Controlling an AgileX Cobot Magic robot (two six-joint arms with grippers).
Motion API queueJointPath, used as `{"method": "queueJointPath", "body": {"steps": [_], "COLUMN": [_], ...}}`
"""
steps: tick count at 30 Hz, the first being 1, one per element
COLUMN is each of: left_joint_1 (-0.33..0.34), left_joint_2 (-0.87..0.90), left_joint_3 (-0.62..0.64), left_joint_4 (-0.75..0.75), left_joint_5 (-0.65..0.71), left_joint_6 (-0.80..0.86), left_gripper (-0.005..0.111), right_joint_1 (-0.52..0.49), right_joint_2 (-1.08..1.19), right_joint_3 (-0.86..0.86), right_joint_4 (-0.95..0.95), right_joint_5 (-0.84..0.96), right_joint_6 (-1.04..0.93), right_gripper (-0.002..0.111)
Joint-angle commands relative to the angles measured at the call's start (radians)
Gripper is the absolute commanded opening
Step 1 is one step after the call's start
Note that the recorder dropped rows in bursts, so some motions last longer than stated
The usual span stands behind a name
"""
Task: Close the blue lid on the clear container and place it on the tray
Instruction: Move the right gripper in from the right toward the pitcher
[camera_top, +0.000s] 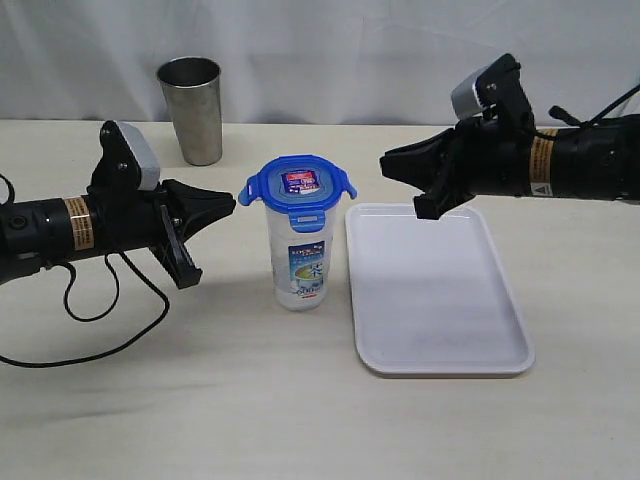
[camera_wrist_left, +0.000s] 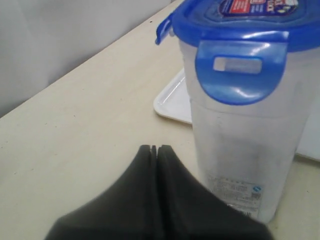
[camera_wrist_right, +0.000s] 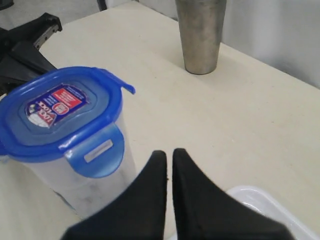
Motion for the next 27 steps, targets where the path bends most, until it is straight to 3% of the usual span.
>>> {"method": "queueJointPath", "body": {"steps": [1, 7, 13, 27], "left_joint_1": [0.002, 0.002, 0.024, 0.041], "left_joint_2": [-0.001, -0.001, -0.003, -0.045], "left_joint_3": [-0.006, -0.006, -0.006, -0.004], "left_joint_4": [-0.023, 0.036, -0.001, 0.078], "left_joint_5": [-0.016, -0.057, -0.082, -0.15], "left_joint_6": [-0.012, -0.014, -0.02, -0.057], "left_gripper": [0.0, 0.0, 0.0, 0.0], "right_joint_1": [-0.001, -0.001, -0.001, -0.001], "right_joint_2": [0.05, 0.09, 0.092, 0.088], "right_joint_3": [-0.029, -0.037, -0.037, -0.037], "right_joint_4": [0.033, 0.054, 0.056, 0.049], "right_joint_5": [-0.019, -0.111, -0.118, -0.165], "right_joint_6": [-0.042, -0.102, -0.109, -0.126], "right_gripper": [0.005, 0.005, 0.005, 0.005]}}
